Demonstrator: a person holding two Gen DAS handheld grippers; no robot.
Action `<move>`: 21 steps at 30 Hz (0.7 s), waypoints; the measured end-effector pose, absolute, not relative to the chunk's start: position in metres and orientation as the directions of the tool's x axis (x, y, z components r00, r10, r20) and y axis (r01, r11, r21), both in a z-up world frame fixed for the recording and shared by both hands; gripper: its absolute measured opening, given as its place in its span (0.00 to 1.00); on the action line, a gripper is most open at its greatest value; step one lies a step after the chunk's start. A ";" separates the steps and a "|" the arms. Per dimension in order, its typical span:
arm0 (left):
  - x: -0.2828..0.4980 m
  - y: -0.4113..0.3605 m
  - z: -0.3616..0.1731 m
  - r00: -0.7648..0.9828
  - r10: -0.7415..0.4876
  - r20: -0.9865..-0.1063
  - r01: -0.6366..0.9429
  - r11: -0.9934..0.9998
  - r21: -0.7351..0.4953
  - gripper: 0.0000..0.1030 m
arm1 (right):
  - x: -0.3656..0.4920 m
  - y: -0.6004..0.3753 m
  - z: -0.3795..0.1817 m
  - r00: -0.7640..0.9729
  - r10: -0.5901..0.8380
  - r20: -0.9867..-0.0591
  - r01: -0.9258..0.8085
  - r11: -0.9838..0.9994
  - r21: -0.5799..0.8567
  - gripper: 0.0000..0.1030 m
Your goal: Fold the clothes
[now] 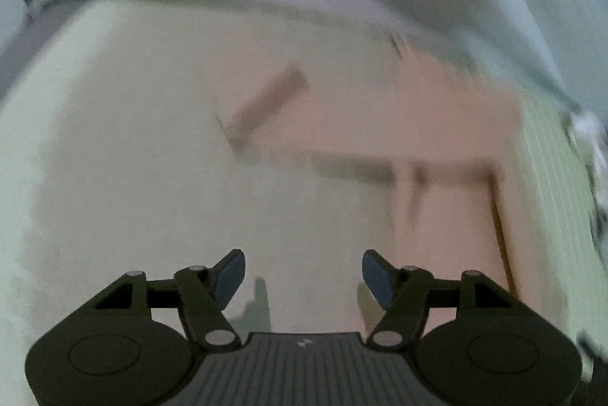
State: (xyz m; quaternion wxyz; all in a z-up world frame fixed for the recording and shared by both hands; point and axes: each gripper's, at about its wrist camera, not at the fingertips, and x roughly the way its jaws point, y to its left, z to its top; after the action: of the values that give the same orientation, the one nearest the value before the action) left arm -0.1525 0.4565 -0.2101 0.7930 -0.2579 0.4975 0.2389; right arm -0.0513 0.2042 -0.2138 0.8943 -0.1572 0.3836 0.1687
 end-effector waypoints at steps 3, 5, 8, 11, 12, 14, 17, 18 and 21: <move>-0.162 0.420 -0.226 0.349 0.048 -0.936 -0.570 0.804 -0.171 0.67 | -0.065 0.205 -0.207 0.657 0.205 -0.726 -0.437 0.888 -0.144 1.00; -0.166 0.407 -0.224 0.350 0.047 -0.935 -0.529 0.834 -0.157 0.67 | -0.073 0.203 -0.203 0.661 0.216 -0.718 -0.438 0.889 -0.136 1.00; -0.175 0.397 -0.216 0.373 0.060 -0.926 -0.491 0.860 -0.141 0.69 | -0.087 0.203 -0.197 0.665 0.241 -0.707 -0.447 0.887 -0.119 1.00; -0.190 0.393 -0.207 0.393 0.070 -0.917 -0.481 0.866 -0.140 0.71 | -0.104 0.210 -0.195 0.668 0.255 -0.699 -0.465 0.877 -0.124 1.00; -0.196 0.392 -0.205 0.393 0.074 -0.917 -0.477 0.868 -0.134 0.71 | -0.110 0.212 -0.196 0.664 0.264 -0.700 -0.475 0.872 -0.121 1.00; -0.204 0.394 -0.204 0.388 0.085 -0.918 -0.474 0.872 -0.119 0.72 | -0.122 0.218 -0.198 0.655 0.277 -0.703 -0.493 0.862 -0.119 1.00; -0.223 0.399 -0.200 0.371 0.094 -0.924 -0.491 0.864 -0.109 0.72 | -0.138 0.227 -0.202 0.644 0.278 -0.713 -0.511 0.850 -0.130 1.00; -0.229 0.401 -0.200 0.367 0.094 -0.925 -0.498 0.860 -0.110 0.72 | -0.142 0.229 -0.202 0.643 0.272 -0.716 -0.512 0.848 -0.137 1.00; -0.246 0.409 -0.194 0.366 0.103 -0.925 -0.508 0.855 -0.106 0.72 | -0.148 0.233 -0.204 0.636 0.266 -0.724 -0.499 0.858 -0.123 0.92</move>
State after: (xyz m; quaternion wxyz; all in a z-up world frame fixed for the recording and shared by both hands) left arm -0.2458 0.4090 -0.1944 0.8041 -0.1910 0.5298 0.1902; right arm -0.1479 0.2332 -0.2035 0.8906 -0.1579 0.3684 0.2148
